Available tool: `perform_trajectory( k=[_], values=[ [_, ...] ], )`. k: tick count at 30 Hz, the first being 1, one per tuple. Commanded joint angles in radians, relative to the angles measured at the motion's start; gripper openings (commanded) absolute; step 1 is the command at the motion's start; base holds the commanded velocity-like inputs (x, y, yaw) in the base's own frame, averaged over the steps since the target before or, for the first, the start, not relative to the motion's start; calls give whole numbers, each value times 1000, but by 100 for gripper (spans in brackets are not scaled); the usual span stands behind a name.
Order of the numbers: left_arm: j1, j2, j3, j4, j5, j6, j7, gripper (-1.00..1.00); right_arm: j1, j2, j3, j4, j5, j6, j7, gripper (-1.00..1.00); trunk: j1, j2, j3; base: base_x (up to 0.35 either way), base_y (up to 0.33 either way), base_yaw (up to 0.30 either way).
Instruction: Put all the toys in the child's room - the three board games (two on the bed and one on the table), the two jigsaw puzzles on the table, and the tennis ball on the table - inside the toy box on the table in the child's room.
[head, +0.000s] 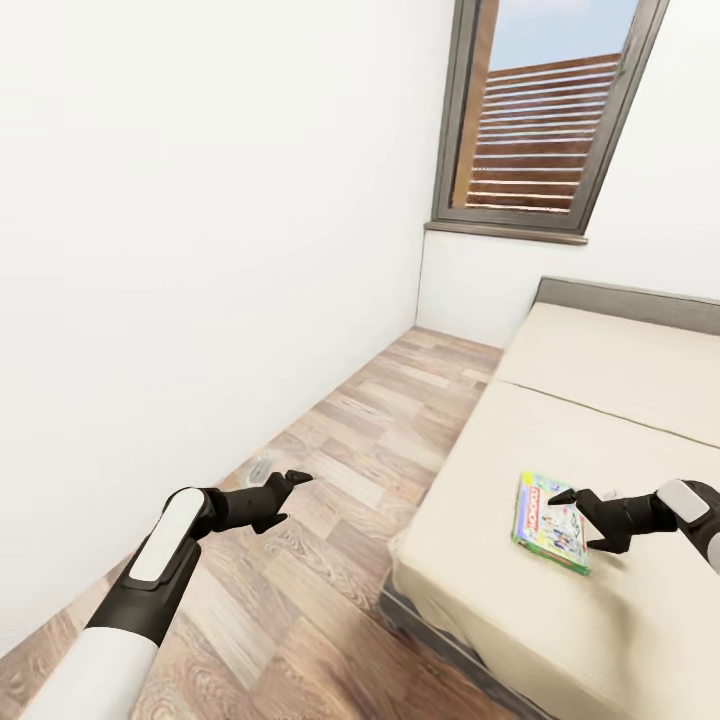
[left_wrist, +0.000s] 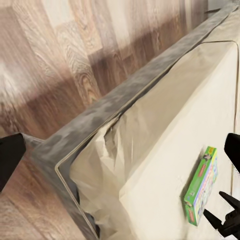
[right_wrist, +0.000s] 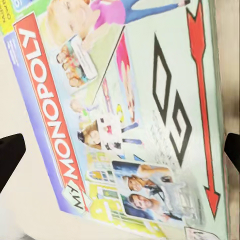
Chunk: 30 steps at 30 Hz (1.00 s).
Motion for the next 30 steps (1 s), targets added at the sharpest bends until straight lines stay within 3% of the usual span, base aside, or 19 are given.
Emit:
perform_trajectory(
  k=[1,11,30],
  values=[
    [-1,1,-2,-1,10,-1,10,100,0,-1,6,-1,2,2,10,100,0,0,-1,-1,0,286],
    [-1,0,-3,-1,10,-1,10,100,0,-1,6,-1,1,2,12,100,0,0,-1,0,0,224],
    [-1,-1,-7,-1,10,-2,10,100,0,-3,5,-1,1,2,13,100,0,0,-1,0,0,33]
  ],
)
